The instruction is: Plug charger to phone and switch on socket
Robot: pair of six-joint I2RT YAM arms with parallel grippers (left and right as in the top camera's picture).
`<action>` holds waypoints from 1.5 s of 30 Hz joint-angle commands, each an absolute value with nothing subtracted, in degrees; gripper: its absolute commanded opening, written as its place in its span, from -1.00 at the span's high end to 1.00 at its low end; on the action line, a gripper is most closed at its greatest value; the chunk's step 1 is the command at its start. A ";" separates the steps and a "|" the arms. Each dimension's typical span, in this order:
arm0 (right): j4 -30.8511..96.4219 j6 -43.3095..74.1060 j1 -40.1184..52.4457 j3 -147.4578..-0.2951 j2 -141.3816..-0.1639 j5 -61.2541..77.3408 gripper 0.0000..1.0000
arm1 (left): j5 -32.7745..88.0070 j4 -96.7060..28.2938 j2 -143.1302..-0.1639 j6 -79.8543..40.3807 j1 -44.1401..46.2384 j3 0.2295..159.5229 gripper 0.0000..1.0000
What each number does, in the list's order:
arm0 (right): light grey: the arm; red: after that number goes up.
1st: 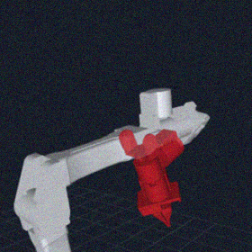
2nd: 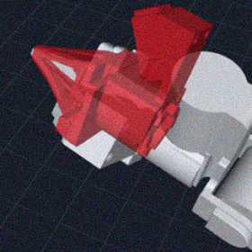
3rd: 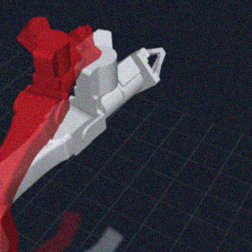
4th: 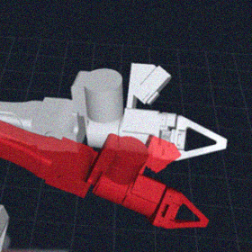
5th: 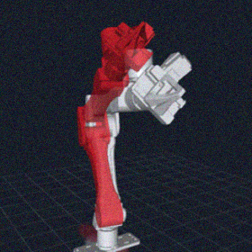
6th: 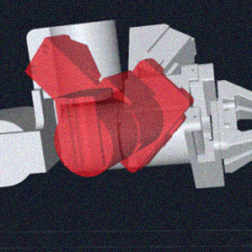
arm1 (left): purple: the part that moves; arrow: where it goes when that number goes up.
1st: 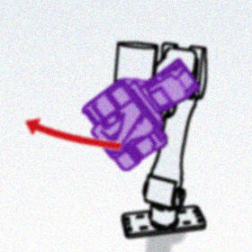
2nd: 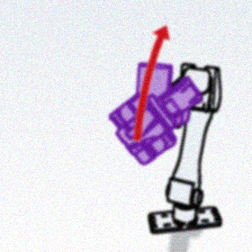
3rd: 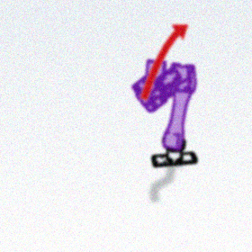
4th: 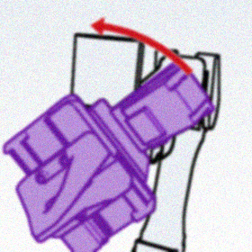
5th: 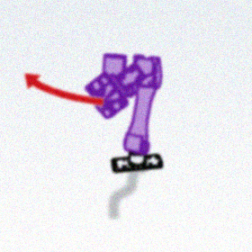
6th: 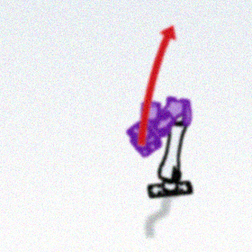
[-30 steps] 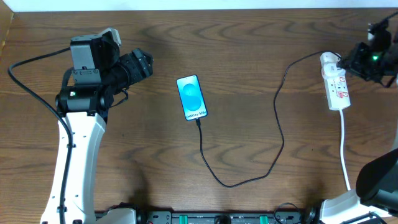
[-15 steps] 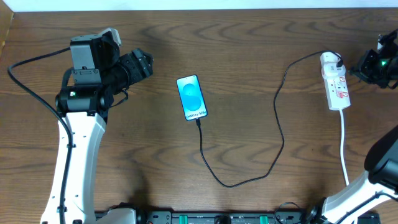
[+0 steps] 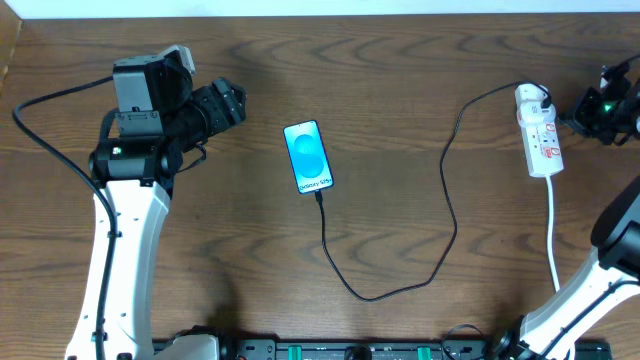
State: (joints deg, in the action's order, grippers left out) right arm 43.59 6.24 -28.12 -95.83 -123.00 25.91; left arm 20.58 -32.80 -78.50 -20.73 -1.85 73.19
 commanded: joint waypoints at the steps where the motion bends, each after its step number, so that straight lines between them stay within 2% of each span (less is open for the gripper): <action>1: 42.19 8.40 -28.56 -96.68 -124.86 26.50 0.98 | 19.84 -32.77 -78.46 -20.16 -2.13 72.99 -0.60; 12: 39.16 11.77 -28.56 -96.68 -126.82 26.46 0.98 | 19.84 -32.77 -78.46 -20.16 -2.13 72.99 -0.60; 29: 39.83 10.20 -27.09 -96.62 -129.78 26.70 0.98 | 19.84 -32.77 -78.46 -20.16 -2.13 72.99 -0.60; 45: 44.75 10.68 -26.17 -96.62 -129.78 26.41 0.98 | 19.84 -32.77 -78.46 -20.16 -2.13 72.99 -0.60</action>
